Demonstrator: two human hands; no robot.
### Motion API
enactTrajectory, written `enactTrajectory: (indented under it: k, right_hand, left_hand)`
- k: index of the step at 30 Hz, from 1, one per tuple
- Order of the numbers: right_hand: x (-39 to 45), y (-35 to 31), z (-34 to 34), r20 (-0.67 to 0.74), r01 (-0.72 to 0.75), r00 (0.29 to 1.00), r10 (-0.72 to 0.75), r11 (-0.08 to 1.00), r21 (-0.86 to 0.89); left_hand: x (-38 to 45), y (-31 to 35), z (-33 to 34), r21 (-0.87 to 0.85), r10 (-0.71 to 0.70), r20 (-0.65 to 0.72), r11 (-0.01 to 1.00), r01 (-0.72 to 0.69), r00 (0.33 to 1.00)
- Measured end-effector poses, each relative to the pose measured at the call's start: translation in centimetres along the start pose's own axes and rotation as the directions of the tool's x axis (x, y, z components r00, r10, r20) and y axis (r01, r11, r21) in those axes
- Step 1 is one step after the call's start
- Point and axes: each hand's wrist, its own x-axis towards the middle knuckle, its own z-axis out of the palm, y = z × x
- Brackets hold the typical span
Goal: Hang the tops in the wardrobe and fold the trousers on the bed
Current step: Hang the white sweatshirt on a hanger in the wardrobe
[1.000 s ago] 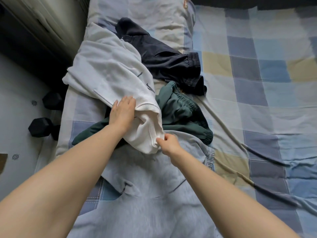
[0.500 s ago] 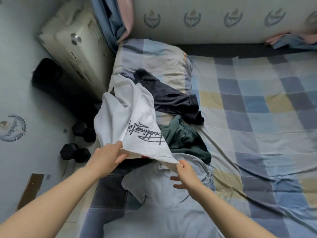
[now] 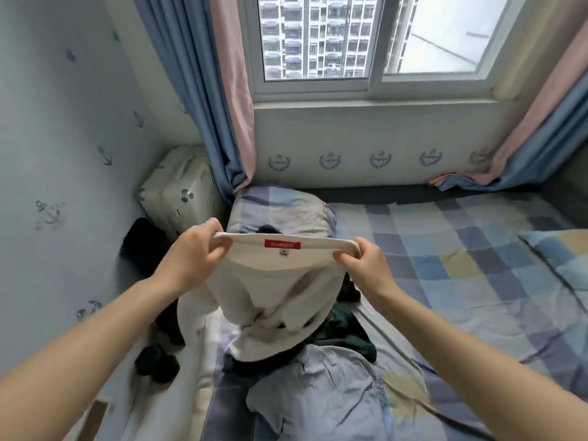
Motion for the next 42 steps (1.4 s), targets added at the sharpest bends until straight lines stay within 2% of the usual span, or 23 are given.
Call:
enactTrajectory:
  k: [6, 11, 15, 18, 20, 23, 26, 29, 31, 34, 36, 38, 39, 42]
  right_hand:
    - [-1.3, -9.9, -6.0, -0.163, 0.151, 0.975, -0.15, 0.988, -0.006]
    - [-4.1, -15.5, -10.9, -0.288, 0.341, 0.893, -0.347, 0.937, -0.071]
    - [-7.2, -17.4, -14.6, -0.293, 0.378, 0.868, -0.401, 0.916, -0.134]
    - [-9.9, -17.0, -17.1, -0.231, 0.26, 0.93, -0.286, 0.956, -0.134]
    - [-12.1, -16.5, -18.9, -0.072, 0.114, 0.989, -0.126, 0.98, -0.16]
    - [-15.8, -14.9, -21.8, 0.065, -0.061, 0.996, 0.067, 0.994, -0.09]
    - [-18.9, -13.6, -23.8, 0.055, -0.112, 0.992, 0.113, 0.993, -0.02]
    - [-21.9, -12.6, -25.7, -0.079, -0.127, 0.988, 0.134, 0.988, 0.089]
    - [-24.5, -11.9, -27.6, -0.188, -0.131, 0.97, 0.152, 0.984, 0.119]
    - [-28.5, -10.7, -30.9, -0.323, -0.145, 0.927, 0.192, 0.976, 0.164]
    - [-31.3, -9.8, -33.1, -0.411, -0.18, 0.88, 0.238, 0.968, 0.176]
    - [-34.4, -8.9, -35.3, -0.48, -0.217, 0.828, 0.29, 0.955, 0.203]
    - [-35.8, -8.4, -36.3, -0.507, -0.228, 0.804, 0.312, 0.948, 0.222]
    - [-41.3, -6.6, -40.0, -0.595, -0.241, 0.707, 0.381, 0.922, 0.304]
  left_hand:
    - [2.0, 6.9, -8.1, -0.035, 0.136, -0.207, 0.989, -0.146, 0.969]
    - [2.9, 11.1, -12.5, -0.062, 0.203, -0.277, 0.972, -0.229, 0.939]
    - [3.0, 14.4, -12.8, -0.069, 0.267, -0.255, 0.954, -0.293, 0.93]
    - [2.8, 16.0, -11.4, -0.041, 0.276, -0.146, 0.958, -0.284, 0.95]
    - [2.4, 16.7, -9.7, -0.018, 0.261, -0.057, 0.965, -0.262, 0.964]
    - [1.4, 18.4, -6.7, 0.033, 0.249, 0.064, 0.967, -0.251, 0.966]
    - [0.3, 20.5, -3.5, 0.051, 0.16, 0.17, 0.984, -0.171, 0.972]
    - [-0.6, 23.6, -0.2, -0.105, 0.099, 0.311, 0.992, -0.069, 0.945]
    - [-1.2, 26.7, 1.7, -0.334, 0.089, 0.433, 0.94, 0.068, 0.897]
    - [-2.9, 32.2, 3.8, -0.561, 0.116, 0.625, 0.755, 0.34, 0.772]
    - [-4.8, 36.3, 4.9, -0.593, 0.175, 0.751, 0.604, 0.532, 0.637]
    - [-7.0, 40.4, 6.4, -0.553, 0.243, 0.828, 0.5, 0.666, 0.505]
    - [-8.0, 42.3, 7.1, -0.528, 0.267, 0.848, 0.491, 0.693, 0.457]
    - [-12.1, 48.7, 8.9, -0.457, 0.324, 0.888, 0.547, 0.702, 0.325]
